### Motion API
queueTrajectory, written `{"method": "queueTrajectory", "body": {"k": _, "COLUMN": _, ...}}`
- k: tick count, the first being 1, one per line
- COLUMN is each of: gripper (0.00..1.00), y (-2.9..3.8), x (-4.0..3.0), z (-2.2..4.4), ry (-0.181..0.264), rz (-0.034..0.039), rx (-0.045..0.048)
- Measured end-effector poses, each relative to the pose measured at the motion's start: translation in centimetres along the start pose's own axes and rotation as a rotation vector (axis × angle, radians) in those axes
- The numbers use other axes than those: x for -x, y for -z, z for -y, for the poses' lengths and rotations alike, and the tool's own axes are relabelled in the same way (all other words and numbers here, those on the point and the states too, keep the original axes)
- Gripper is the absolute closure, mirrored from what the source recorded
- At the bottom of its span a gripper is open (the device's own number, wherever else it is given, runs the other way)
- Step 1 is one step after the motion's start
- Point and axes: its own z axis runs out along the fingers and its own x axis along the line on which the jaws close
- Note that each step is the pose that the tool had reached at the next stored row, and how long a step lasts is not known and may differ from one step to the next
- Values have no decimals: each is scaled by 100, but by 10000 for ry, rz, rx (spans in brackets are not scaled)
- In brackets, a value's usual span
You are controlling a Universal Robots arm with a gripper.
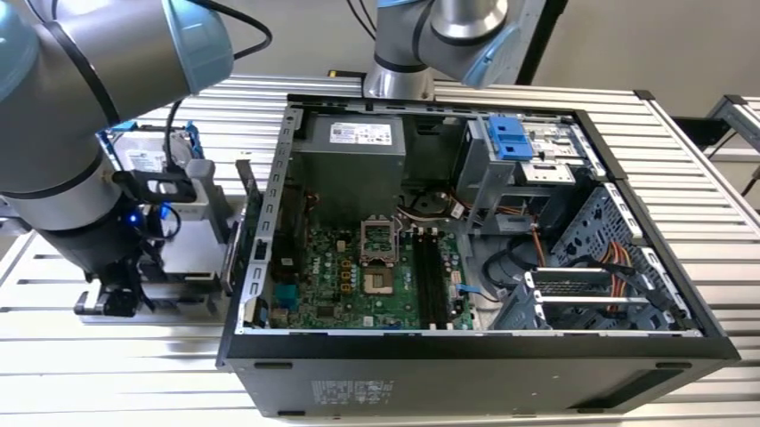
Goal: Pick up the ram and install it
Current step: 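Pick up the ram and move it above insertion slot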
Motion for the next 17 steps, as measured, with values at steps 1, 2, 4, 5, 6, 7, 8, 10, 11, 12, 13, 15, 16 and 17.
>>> {"method": "queueTrajectory", "body": {"k": 1, "gripper": 0, "y": -7, "x": -5, "z": 0, "ry": 4, "rz": 0, "rx": 0}}
{"method": "queueTrajectory", "body": {"k": 2, "gripper": 0, "y": -14, "x": -7, "z": 0, "ry": 7, "rz": 2, "rx": -1}}
{"method": "queueTrajectory", "body": {"k": 4, "gripper": 0, "y": -25, "x": -9, "z": 0, "ry": 12, "rz": 0, "rx": 1}}
{"method": "queueTrajectory", "body": {"k": 5, "gripper": 0, "y": -31, "x": -10, "z": 1, "ry": 17, "rz": 0, "rx": -1}}
{"method": "queueTrajectory", "body": {"k": 6, "gripper": 0, "y": -36, "x": -10, "z": 1, "ry": 21, "rz": 0, "rx": -5}}
{"method": "queueTrajectory", "body": {"k": 7, "gripper": 0, "y": -40, "x": -10, "z": 1, "ry": 25, "rz": -1, "rx": -7}}
{"method": "queueTrajectory", "body": {"k": 8, "gripper": 0, "y": -44, "x": -11, "z": 2, "ry": 32, "rz": -1, "rx": -9}}
{"method": "queueTrajectory", "body": {"k": 10, "gripper": 0, "y": -50, "x": -11, "z": 0, "ry": 48, "rz": -1, "rx": -11}}
{"method": "queueTrajectory", "body": {"k": 11, "gripper": 0, "y": -53, "x": -11, "z": -3, "ry": 51, "rz": 0, "rx": -13}}
{"method": "queueTrajectory", "body": {"k": 12, "gripper": 0, "y": -55, "x": -11, "z": -8, "ry": 53, "rz": -1, "rx": -14}}
{"method": "queueTrajectory", "body": {"k": 13, "gripper": 0, "y": -59, "x": -11, "z": -12, "ry": 55, "rz": 0, "rx": -18}}
{"method": "queueTrajectory", "body": {"k": 15, "gripper": 0, "y": -68, "x": -12, "z": -15, "ry": 67, "rz": 1, "rx": -23}}
{"method": "queueTrajectory", "body": {"k": 16, "gripper": 0, "y": -74, "x": -12, "z": -15, "ry": 73, "rz": 0, "rx": -24}}
{"method": "queueTrajectory", "body": {"k": 17, "gripper": 0, "y": -81, "x": -12, "z": -16, "ry": 81, "rz": -1, "rx": -25}}
